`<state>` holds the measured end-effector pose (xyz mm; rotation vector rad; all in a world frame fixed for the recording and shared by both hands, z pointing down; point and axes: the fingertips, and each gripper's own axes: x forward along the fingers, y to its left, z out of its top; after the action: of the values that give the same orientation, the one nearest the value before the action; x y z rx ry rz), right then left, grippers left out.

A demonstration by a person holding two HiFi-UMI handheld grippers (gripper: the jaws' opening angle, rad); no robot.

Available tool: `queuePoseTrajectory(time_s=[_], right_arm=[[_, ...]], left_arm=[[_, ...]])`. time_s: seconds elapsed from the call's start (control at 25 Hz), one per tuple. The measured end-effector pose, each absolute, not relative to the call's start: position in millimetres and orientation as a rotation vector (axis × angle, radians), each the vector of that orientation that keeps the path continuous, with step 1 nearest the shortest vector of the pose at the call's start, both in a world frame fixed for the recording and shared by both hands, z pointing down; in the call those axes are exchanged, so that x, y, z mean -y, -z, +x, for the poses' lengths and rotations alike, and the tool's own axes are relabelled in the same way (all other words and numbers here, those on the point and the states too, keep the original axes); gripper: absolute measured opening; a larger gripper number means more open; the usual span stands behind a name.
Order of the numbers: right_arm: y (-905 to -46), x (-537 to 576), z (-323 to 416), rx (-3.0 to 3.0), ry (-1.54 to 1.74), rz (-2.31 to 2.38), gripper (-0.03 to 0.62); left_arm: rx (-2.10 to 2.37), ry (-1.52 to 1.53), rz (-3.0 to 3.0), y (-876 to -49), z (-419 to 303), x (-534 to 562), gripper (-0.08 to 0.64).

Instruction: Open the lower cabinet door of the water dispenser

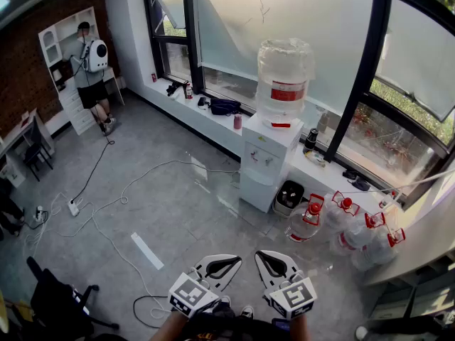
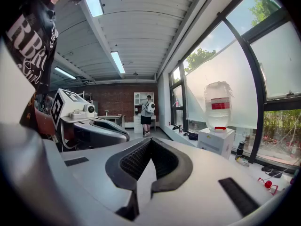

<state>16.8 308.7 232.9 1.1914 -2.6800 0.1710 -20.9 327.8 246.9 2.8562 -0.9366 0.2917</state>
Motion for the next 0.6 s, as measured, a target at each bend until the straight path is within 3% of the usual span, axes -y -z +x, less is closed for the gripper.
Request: queuePoseTrajectory(time_s=[0.6], right_arm=[[-243,-285,-4,2.690,-0.231,1.228,0.011]], left_arm=[[0.939,-0.328,2.887,-253,-51,-302,0.018]])
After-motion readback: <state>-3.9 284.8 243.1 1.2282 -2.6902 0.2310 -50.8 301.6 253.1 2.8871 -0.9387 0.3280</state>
